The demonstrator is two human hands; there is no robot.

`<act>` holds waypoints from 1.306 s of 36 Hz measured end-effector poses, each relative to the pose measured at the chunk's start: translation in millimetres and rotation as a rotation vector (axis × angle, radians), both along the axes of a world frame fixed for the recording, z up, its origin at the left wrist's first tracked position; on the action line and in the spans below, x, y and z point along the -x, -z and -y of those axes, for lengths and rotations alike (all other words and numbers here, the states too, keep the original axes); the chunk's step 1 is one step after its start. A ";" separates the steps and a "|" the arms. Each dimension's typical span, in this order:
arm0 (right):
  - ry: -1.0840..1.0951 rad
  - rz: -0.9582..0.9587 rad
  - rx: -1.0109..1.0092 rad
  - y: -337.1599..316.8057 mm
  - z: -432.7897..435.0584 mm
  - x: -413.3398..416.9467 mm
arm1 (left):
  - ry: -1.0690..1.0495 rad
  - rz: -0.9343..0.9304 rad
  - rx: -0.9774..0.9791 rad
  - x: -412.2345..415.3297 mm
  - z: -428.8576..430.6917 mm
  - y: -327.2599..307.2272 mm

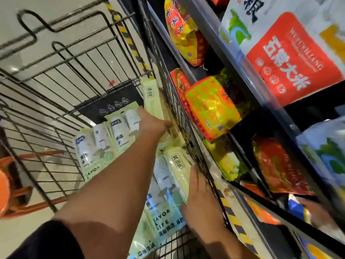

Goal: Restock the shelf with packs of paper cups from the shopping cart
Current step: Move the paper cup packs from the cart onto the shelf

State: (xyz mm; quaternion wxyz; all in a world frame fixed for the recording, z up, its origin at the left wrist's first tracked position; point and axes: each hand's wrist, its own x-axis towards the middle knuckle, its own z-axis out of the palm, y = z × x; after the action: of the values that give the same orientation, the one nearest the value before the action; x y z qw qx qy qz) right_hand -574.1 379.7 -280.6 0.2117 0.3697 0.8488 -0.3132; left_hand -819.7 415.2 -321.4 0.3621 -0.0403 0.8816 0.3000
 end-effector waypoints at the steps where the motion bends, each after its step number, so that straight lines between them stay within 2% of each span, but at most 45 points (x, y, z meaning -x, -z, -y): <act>1: -0.019 0.032 -0.005 -1.2 0.7 2.7 | 0.010 -0.005 -0.016 -0.2 -1.1 -0.6; 8: -0.044 0.076 -0.053 -1.1 9.8 1.9 | -0.006 0.007 -0.155 1.2 25.4 -9.0; 13: 0.079 0.030 0.027 -28.7 4.2 3.0 | -0.040 -0.012 -0.312 -1.5 72.5 -22.2; 16: 0.100 0.007 0.007 -45.1 4.6 -3.0 | -0.065 -0.049 -0.402 3.9 102.7 -13.0; 20: 0.087 -0.101 -0.144 -68.0 16.2 -13.3 | -0.110 -0.082 -0.492 -15.8 126.5 -96.1; 23: 0.126 -0.147 -0.093 -91.3 29.7 -19.3 | -0.147 -0.136 -0.502 -23.5 155.6 -121.3; 27: 0.249 -0.191 -0.094 -120.7 50.3 -27.0 | -0.159 -0.112 -0.507 -38.8 201.3 -153.6; 32: 0.356 -0.488 -0.099 -170.4 98.8 -39.9 | -0.014 -0.150 -0.560 -60.4 278.3 -186.5; 37: 0.448 -0.766 -0.062 -214.5 155.3 -54.8 | 0.077 -0.071 -0.638 -87.9 329.2 -208.3; 41: 0.568 -0.887 -0.090 -237.5 194.0 -78.4 | 0.228 -0.061 -0.653 -116.1 340.2 -227.4; 47: 0.722 -0.957 -0.140 -265.2 220.4 -132.1 | 0.496 -0.099 -0.714 -174.1 329.4 -269.0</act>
State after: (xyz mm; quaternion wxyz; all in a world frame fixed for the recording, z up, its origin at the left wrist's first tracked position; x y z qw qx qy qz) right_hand -441.9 159.3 -15.4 -0.3384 0.4655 0.6892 -0.4403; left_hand -645.5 85.9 -52.4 0.3716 0.3149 0.7220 0.4915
